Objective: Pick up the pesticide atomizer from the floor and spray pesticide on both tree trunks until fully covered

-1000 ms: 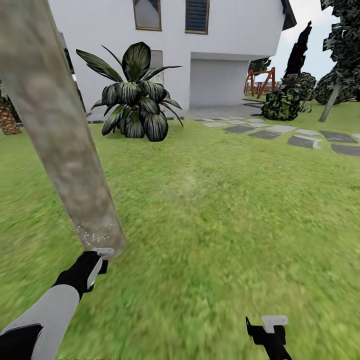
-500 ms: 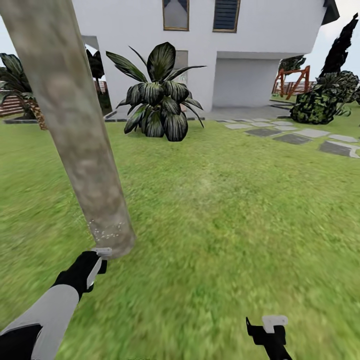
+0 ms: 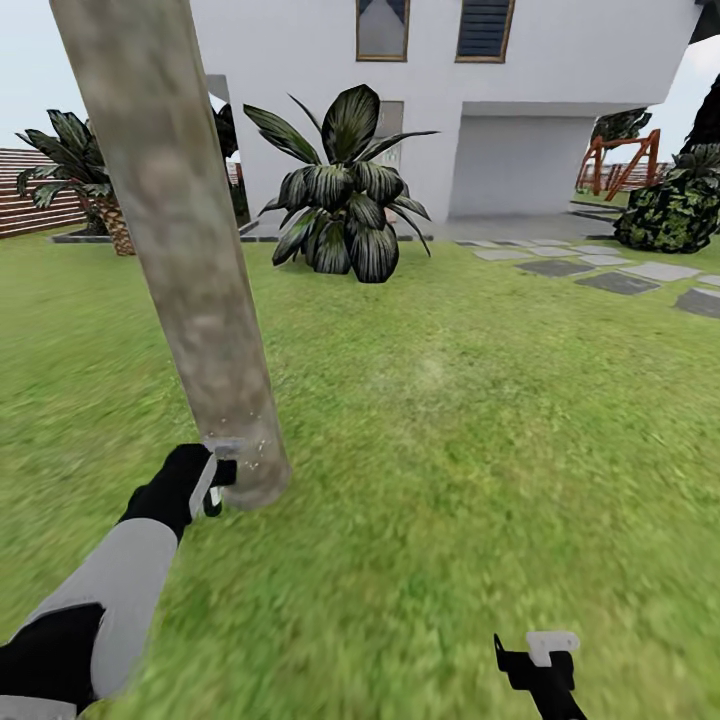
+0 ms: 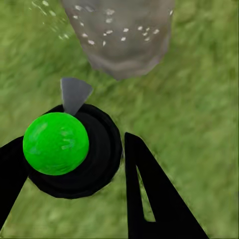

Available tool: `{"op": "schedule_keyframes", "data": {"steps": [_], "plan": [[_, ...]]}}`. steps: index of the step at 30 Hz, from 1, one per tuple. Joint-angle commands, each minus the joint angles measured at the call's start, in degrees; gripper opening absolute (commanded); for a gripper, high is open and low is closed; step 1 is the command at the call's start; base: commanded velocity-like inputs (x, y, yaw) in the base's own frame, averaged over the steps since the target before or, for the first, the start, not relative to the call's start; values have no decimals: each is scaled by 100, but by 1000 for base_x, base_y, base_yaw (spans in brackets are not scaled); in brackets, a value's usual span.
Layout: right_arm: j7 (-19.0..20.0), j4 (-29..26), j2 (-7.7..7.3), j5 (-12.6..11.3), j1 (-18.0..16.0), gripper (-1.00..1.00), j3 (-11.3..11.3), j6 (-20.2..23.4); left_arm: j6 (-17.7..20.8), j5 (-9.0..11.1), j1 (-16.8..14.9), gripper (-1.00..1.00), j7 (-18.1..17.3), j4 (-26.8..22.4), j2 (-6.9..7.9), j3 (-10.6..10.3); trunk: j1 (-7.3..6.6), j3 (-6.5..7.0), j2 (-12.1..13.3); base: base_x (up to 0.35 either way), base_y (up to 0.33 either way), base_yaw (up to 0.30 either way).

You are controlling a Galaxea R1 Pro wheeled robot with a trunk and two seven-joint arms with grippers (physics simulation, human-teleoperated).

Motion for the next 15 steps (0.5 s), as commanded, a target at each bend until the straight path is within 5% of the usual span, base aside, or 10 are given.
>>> {"op": "schedule_keyframes", "data": {"steps": [1, 4, 6, 8, 11, 15], "plan": [[-30, 8, 0, 61, -5, 100, -23, -18, 28, 6, -10, -100, -41, -3, 131, 18, -1, -5, -2, 0, 0, 0], [-30, 8, 0, 61, -6, 100, -23, -18, 34, 25, 2, -100, -73, 28, 534, 16, -1, -5, -2, 0, 0, 0], [-30, 8, 0, 61, -4, 100, -23, -18, 33, 3, 37, -100, -256, 39, 663, 11, -1, -5, -2, 0, 0, 0], [-30, 8, 0, 61, -4, 100, -23, -18, 30, -6, 29, -100, -351, 41, 653, 8, -1, -5, -2, 0, 0, 0], [-30, 8, 0, 61, -3, 100, -23, -18, 152, -1, -32, -100, -429, 2, 346, -108, -1, -5, -2, 0, 0, 0], [-30, 8, 0, 61, -2, 100, -23, -18, 197, -7, -79, -100, -440, 13, 403, -129, -1, -5, -2, 0, 0, 0]]}}
